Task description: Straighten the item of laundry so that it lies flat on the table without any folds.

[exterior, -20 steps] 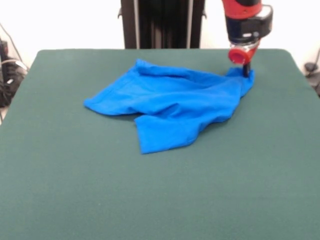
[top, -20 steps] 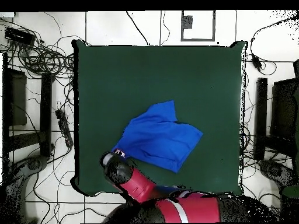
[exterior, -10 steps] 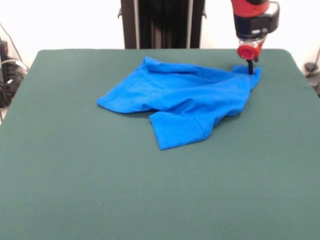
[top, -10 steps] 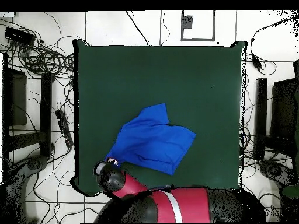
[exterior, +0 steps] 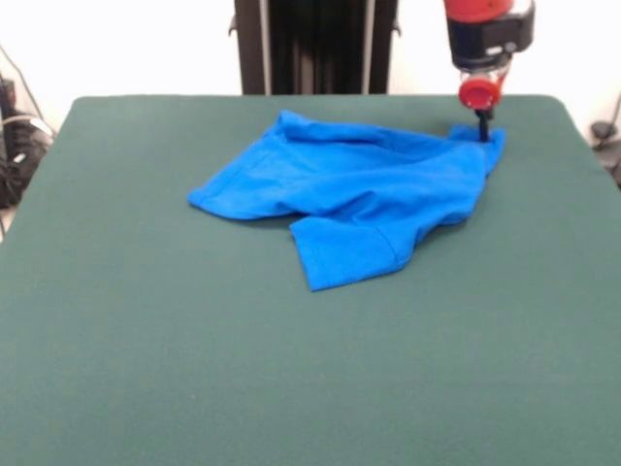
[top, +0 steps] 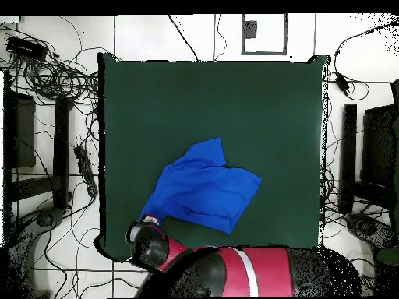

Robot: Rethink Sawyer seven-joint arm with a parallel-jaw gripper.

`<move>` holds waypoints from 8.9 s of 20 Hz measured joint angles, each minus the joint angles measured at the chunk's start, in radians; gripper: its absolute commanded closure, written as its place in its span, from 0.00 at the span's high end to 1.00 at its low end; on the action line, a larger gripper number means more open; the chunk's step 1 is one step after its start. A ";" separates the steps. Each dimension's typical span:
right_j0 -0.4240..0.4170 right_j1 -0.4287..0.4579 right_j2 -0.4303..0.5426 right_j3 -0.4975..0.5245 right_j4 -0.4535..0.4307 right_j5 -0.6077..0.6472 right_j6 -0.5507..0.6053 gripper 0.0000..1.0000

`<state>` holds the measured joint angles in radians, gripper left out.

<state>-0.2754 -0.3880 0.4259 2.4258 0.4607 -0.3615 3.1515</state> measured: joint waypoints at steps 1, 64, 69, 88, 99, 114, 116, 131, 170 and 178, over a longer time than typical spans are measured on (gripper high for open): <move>-0.007 -0.007 -0.003 0.010 0.000 0.000 0.000 1.00; -0.773 -0.646 -0.396 -0.203 -0.582 0.804 0.000 1.00; -0.773 -0.626 -0.396 -0.213 -0.646 0.804 0.000 1.00; -0.731 -0.571 -0.395 -0.225 -0.721 0.779 0.000 1.00; -0.756 -0.269 -0.396 -0.401 -0.878 0.593 0.000 1.00; -0.627 -0.106 -0.432 -0.490 -0.756 0.526 0.000 1.00; -0.593 -0.115 -0.441 -0.489 -0.723 0.527 0.000 1.00; -0.536 -0.314 -0.441 -0.488 -0.614 0.685 0.000 1.00; -0.524 -0.279 -0.430 -0.324 -0.418 0.601 0.000 1.00; -0.483 -0.233 -0.430 -0.314 -0.417 0.544 0.000 1.00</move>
<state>-0.7581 -0.6205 -0.0036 2.1122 0.0435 0.1821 3.1515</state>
